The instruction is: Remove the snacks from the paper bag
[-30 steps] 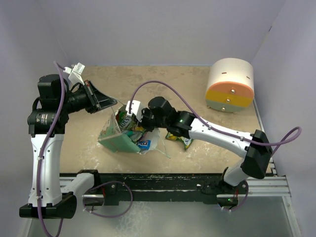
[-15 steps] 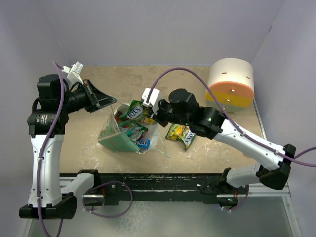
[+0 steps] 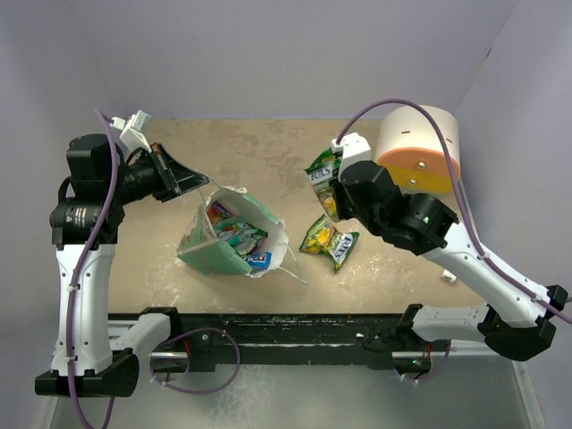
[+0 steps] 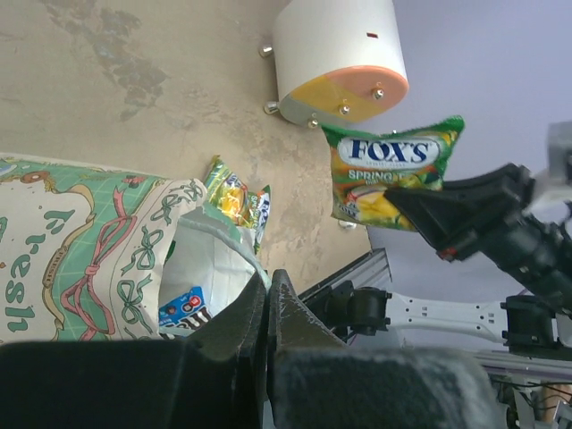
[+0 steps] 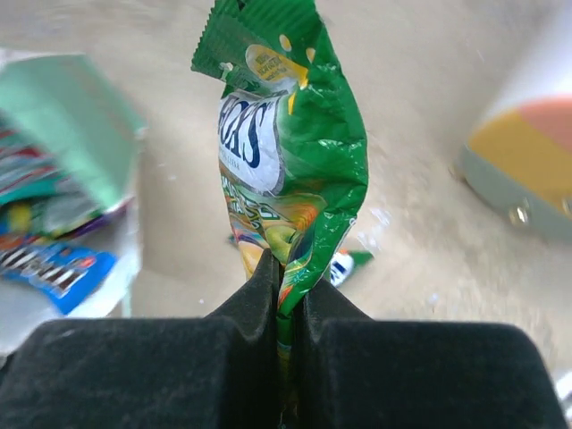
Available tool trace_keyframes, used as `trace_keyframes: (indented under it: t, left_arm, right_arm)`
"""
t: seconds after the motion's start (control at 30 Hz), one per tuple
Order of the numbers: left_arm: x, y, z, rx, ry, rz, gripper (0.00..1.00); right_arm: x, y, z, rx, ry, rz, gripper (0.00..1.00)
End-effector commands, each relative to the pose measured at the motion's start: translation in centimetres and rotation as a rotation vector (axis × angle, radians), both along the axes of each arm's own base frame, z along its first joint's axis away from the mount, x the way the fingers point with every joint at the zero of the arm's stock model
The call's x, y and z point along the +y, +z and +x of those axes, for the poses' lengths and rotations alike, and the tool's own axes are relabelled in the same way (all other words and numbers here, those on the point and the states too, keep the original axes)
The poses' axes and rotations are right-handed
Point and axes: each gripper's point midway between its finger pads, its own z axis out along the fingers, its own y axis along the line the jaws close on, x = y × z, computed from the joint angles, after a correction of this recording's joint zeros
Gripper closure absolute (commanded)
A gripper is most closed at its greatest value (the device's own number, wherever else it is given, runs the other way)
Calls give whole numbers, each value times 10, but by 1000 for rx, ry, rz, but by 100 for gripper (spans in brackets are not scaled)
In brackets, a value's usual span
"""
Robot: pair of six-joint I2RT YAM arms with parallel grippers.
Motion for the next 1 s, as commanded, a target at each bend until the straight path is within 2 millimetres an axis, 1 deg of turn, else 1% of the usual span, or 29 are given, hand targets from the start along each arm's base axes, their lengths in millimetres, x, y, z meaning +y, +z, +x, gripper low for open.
trace_keyframes:
  t: [0.0,0.03,0.13,0.17,0.3,0.37,0.43,0.5,0.6,0.7,0.77,0.87,0.97]
  left_arm:
    - [0,16,0,-111,-10,19,100]
    - [0,14,0,-108,-11,17,100]
    - [-1,13,-2,-98,-19,11,100]
    - [-2,12,-2,-92,-20,4,100]
    - [-4,13,-6,-72,-15,-30,100]
    - [-5,12,-7,-58,-9,-47,100]
    - [-7,10,-8,-40,-13,-67,100]
    - [-8,8,-9,-26,-20,-75,100]
    - [-7,8,-10,-27,-16,-74,100]
    - [-8,11,-9,-24,-19,-81,100]
    - [-10,12,-11,-14,-25,-92,100]
    - [-12,10,-16,7,-38,-116,100]
    - [-15,3,-23,37,-59,-123,100]
  right_arm:
    - [-57,-35,15,122,-368,97,100]
    - [-52,-44,18,154,-347,138,100]
    - [-28,-60,23,215,-291,296,100]
    - [-21,-64,27,233,-298,362,100]
    - [5,-93,39,334,-329,577,100]
    - [10,-103,47,360,-345,662,100]
    - [6,-126,52,406,-396,698,100]
    - [0,-141,60,436,-447,736,100]
    - [-4,-160,71,482,-487,812,100]
    - [-5,-182,74,537,-518,868,100]
    - [-7,-196,70,568,-546,877,100]
    - [-17,-223,60,609,-603,880,100]
    - [-25,-246,48,651,-642,887,100]
